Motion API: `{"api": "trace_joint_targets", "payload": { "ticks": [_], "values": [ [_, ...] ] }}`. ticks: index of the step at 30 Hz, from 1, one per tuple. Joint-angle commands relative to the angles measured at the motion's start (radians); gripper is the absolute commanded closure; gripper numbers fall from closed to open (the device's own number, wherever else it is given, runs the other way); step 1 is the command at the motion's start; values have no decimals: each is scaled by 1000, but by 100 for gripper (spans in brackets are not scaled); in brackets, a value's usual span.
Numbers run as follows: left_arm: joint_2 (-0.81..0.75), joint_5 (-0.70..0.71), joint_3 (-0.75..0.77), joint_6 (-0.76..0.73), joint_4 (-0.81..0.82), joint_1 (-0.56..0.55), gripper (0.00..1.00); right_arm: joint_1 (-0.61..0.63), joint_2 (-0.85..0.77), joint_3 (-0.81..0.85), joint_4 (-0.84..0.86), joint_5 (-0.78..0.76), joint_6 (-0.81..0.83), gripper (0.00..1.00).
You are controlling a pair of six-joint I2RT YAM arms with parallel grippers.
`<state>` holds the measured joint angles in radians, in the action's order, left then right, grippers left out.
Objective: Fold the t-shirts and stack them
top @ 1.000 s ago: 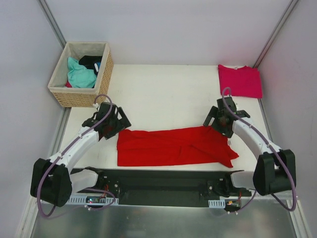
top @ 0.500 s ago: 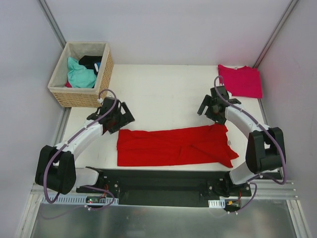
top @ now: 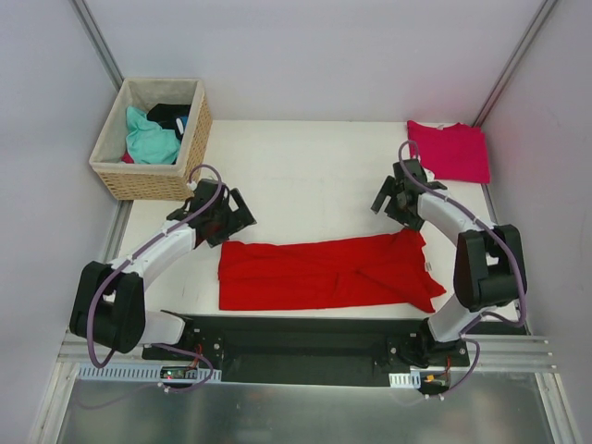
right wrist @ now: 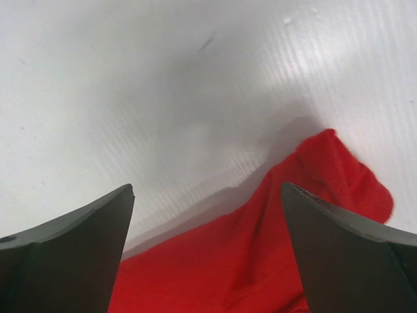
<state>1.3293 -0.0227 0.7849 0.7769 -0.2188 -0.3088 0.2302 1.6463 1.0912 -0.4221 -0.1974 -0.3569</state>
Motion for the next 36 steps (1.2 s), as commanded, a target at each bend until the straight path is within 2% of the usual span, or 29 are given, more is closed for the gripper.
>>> {"api": "trace_joint_targets", "payload": {
  "ticks": [1, 3, 8, 13, 18, 30, 35, 36],
  "values": [
    [-35, -16, -24, 13, 16, -10, 1, -25, -118, -66, -7, -49, -7, 1],
    [-54, -13, -36, 15, 19, -10, 1, -23, -193, -77, -46, -47, 6, 1],
    [-68, -10, -55, 15, 21, -10, 1, 17, -232, -79, -194, 15, 15, 1],
    [-85, -13, -75, 27, 27, -12, 1, 64, -298, -181, -185, -13, 3, 4],
    [-99, -14, -84, 27, 27, -10, 1, 66, -322, -244, -198, -22, -16, 14],
    [-88, -8, -88, 28, 27, -13, 1, 44, -335, -281, -191, -31, -11, 21],
    [-85, -8, -88, 28, 27, -12, 1, 28, -335, -309, -178, -10, -13, 30],
    [-85, -10, -87, 28, 27, -12, 1, 15, -332, -313, -173, -1, -16, 38]
  ]
}}
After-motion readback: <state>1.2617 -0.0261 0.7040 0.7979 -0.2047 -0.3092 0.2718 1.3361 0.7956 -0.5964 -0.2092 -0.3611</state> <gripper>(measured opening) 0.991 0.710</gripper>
